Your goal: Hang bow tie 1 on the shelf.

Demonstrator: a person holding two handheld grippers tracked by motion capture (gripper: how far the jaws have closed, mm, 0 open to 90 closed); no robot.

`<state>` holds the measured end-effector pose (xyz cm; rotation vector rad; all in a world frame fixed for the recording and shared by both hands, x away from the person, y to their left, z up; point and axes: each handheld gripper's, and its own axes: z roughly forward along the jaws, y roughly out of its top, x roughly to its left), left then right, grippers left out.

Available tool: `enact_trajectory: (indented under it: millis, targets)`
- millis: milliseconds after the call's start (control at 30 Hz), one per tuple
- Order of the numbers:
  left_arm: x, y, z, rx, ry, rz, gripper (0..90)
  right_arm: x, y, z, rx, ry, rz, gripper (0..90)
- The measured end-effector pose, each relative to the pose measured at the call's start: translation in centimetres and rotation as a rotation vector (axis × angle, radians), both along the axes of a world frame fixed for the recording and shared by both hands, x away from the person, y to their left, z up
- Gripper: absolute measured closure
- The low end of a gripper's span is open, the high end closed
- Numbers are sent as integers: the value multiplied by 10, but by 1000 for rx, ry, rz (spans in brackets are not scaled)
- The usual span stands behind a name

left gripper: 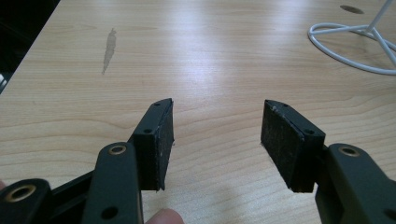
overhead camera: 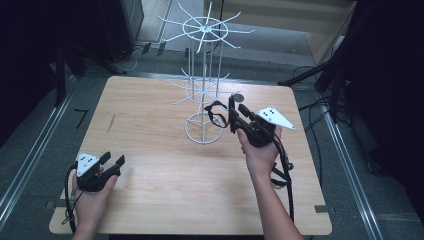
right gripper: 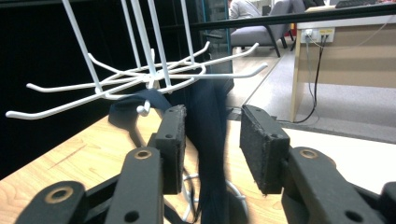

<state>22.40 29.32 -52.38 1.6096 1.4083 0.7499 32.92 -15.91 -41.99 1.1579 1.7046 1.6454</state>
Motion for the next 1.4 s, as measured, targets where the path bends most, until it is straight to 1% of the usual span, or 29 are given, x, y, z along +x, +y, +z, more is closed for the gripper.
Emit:
enact_trajectory:
  millis: [100, 200, 267, 467, 733, 800, 933, 967, 1067, 1167, 1233, 1267, 1367, 1400]
  targets:
    - [0, 0, 0, -2, 0, -2, 454, -2, -2, 0, 1, -13, 7, 579]
    - [0, 0, 0, 1, 1, -1, 454, -5, -4, 0, -5, -15, 5, 579]
    - [0, 0, 0, 0, 0, 0, 455, -8, -7, 0, -21, -20, 2, 581]
    - [0, 0, 0, 0, 0, 2, 455, -17, -20, -4, -32, -24, -15, 594]
    - [0, 0, 0, 4, 0, 1, 456, -29, -39, -10, -91, -35, -30, 606]
    - [0, 0, 0, 5, 2, 0, 456, -30, -40, -11, -93, -36, -30, 608]
    - [0, -1, 0, 7, 1, 1, 455, -35, -48, -15, -98, -22, -31, 616]
    - [-1, -1, 0, 9, 1, 1, 456, -35, -50, -16, -107, -26, -34, 618]
    - [-1, -1, 0, 7, 0, 1, 456, -38, -55, -20, -131, -19, -39, 620]
    - [-1, -1, 0, 7, 0, 2, 456, -41, -61, -26, -134, -4, -42, 622]
    - [-1, -1, 0, 8, 0, 1, 456, -43, -66, -30, -144, 6, -49, 625]
    - [-1, -1, 0, 8, -1, 2, 457, -44, -68, -31, -147, 5, -51, 625]
    - [-1, -1, 0, 8, -2, 2, 457, -45, -75, -37, -146, 17, -61, 627]
    - [-1, -1, 0, 8, -1, 2, 457, -46, -77, -38, -150, 29, -63, 628]
